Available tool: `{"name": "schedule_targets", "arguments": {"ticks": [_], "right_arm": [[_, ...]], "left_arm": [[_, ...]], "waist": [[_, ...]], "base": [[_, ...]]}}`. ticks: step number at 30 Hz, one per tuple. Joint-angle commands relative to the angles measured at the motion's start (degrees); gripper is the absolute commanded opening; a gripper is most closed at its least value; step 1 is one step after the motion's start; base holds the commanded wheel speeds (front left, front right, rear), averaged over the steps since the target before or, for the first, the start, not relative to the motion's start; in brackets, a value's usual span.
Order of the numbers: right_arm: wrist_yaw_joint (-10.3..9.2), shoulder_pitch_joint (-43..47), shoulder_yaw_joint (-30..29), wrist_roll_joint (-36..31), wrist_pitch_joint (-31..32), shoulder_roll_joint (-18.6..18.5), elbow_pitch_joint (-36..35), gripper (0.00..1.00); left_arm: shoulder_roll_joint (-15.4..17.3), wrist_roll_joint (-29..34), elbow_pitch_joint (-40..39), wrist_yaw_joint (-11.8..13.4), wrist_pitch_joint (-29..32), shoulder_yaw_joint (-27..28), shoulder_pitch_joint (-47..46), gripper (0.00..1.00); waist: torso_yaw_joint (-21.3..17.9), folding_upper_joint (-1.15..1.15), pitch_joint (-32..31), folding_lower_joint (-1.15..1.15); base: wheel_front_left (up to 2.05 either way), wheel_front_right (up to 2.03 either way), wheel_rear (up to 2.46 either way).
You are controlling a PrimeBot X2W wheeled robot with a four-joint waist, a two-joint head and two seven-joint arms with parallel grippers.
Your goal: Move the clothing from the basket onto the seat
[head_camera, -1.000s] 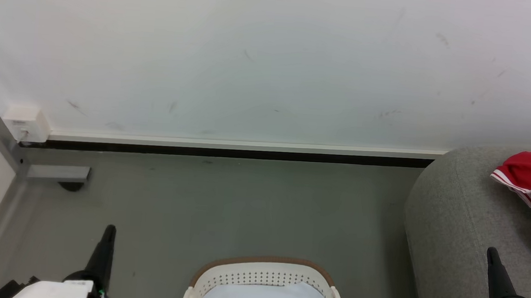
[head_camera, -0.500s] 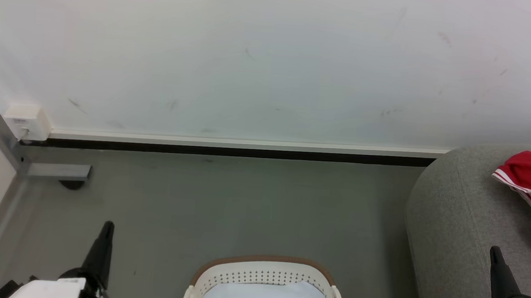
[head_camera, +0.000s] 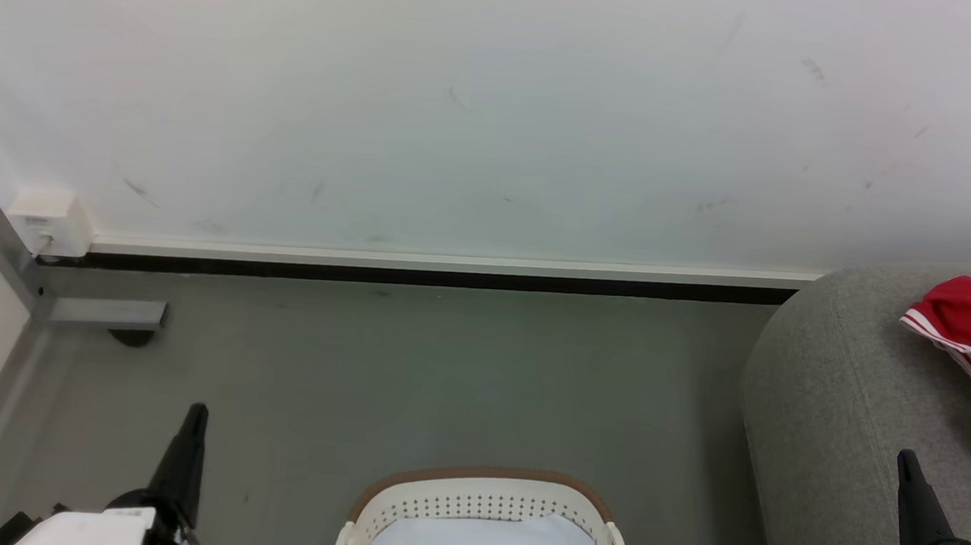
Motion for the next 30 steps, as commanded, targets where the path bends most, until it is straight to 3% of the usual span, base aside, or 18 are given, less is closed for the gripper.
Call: {"name": "schedule_targets", "arguments": {"ticks": [1,30], "right_arm": [[-0.12,-0.7,-0.3,0.0,0.2,0.1,-0.3,0.0],[-0.12,-0.7,-0.3,-0.1,0.2,0.1,-0.3,0.0]], "left_arm": [[0.4,-0.8,-0.3,-0.2,0.2,0.1,-0.5,0.0],[0.4,-0.8,-0.3,-0.2,0.2,0.1,-0.5,0.0]], "waist": [[0.0,0.0,0.0,0.0],[0.0,0.0,0.0,0.0]], "base": [[0.0,0.0,0.0],[0.0,0.0,0.0]]}}
